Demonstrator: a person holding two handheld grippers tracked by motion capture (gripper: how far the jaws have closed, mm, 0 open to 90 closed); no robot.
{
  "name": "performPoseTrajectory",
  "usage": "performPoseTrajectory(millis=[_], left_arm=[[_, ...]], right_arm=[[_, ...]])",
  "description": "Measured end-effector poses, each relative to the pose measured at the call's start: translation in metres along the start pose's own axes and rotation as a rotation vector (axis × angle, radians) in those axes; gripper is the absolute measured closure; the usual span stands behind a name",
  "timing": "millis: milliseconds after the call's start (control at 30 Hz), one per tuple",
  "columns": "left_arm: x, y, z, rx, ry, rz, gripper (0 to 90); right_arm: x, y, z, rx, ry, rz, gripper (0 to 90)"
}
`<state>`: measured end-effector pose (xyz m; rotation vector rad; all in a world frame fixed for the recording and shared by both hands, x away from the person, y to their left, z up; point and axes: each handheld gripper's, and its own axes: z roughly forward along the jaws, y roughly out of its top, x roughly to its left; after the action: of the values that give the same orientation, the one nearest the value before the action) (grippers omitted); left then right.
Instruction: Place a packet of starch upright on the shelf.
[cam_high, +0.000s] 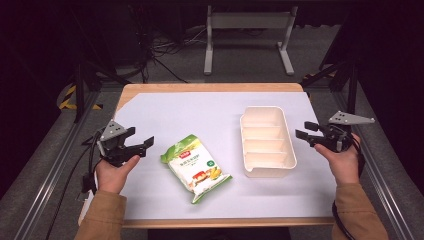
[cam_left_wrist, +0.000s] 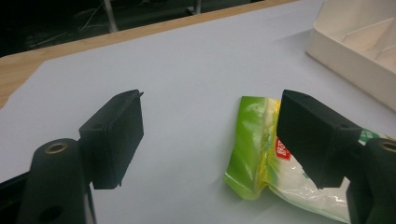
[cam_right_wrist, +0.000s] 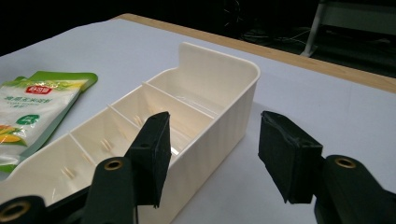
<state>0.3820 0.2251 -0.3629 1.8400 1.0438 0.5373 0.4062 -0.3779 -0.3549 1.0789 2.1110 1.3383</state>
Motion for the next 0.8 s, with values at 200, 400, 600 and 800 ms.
performPoseTrajectory(millis=[200,400,600,800], left_arm=[[0.0,0.004,-0.002,0.024,-0.005,0.009,21.2],[0.0,0.006,0.0,0.073,-0.035,-0.011,20.5],[-0.002,0.007,0.005,0.109,-0.071,-0.031,21.6],[-0.002,0.007,0.015,0.149,-0.123,-0.059,21.3]], right_arm=[[0.003,0.001,-0.003,0.001,0.002,-0.013,44.0],[0.002,0.0,-0.007,-0.004,-0.005,-0.005,43.3],[0.003,0.0,-0.007,-0.003,-0.005,-0.008,43.3],[0.004,-0.002,-0.007,0.011,-0.007,-0.008,43.3]])
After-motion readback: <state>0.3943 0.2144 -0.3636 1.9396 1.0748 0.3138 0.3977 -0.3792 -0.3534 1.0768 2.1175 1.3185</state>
